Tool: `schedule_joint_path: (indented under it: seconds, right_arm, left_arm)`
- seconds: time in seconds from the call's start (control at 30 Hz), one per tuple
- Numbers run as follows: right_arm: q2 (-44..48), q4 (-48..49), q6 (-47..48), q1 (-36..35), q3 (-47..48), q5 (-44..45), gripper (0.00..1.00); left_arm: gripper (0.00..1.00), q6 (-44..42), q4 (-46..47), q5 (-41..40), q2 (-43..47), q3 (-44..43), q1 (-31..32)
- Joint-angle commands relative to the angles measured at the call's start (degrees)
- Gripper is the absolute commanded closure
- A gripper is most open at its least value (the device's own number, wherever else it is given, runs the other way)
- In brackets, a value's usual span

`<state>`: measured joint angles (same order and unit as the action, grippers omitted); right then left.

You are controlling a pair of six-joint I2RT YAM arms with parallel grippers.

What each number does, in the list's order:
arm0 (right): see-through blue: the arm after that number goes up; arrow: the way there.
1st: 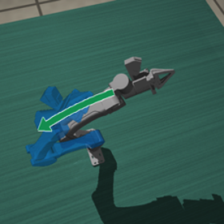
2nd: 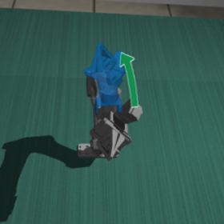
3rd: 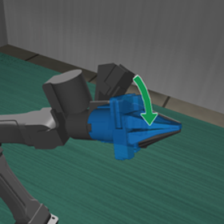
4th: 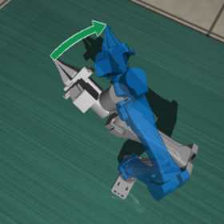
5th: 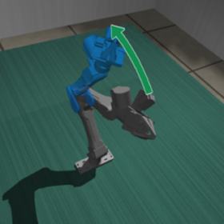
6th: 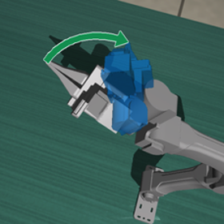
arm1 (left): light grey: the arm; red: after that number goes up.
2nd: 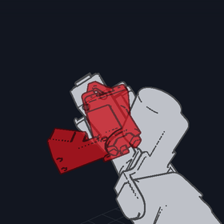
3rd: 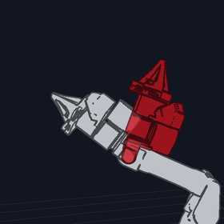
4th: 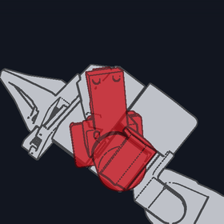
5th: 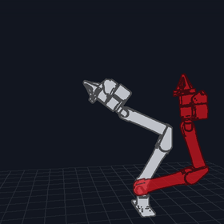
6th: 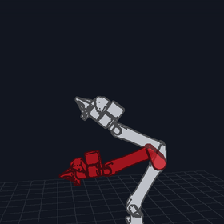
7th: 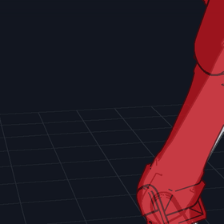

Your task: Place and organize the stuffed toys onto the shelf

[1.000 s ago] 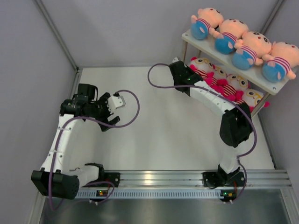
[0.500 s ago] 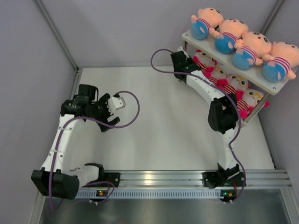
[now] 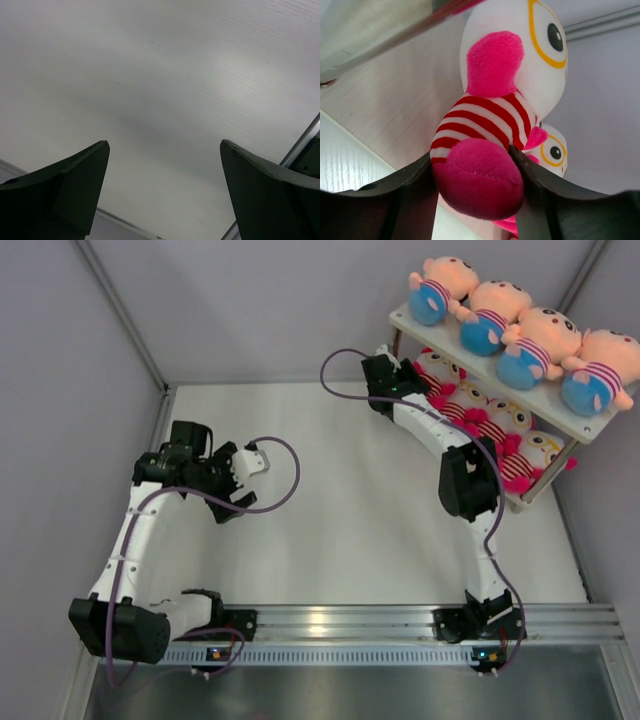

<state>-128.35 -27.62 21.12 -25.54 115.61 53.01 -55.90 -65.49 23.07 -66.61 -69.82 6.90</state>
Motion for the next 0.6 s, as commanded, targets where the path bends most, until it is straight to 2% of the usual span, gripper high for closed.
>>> schedule_joint_path:
  seconds: [0.0, 0.23, 0.37, 0.57]
  right_arm:
    - [-0.4, 1.9, -1.0, 0.5, 1.7, -0.7, 0.45]
    - [0.9, 5.6, 2.2, -0.6, 1.1, -2.7, 0.38]
    - [0.7, 7.7, 4.5, -1.2, 1.4, -4.0, 0.3]
    - [-0.2, 8.6, 5.6, -1.4, 1.8, -6.7, 0.25]
  left_arm:
    - [0.02, -1.0, 1.7, 0.8, -0.5, 0.8, 0.0]
    - [0.02, -1.1, 1.7, 1.9, -1.2, 1.3, 0.0]
    - [0.02, -0.9, 1.7, 1.8, -1.0, 1.2, 0.0]
    - [0.02, -1.0, 1.6, 1.1, -0.9, 1.2, 0.0]
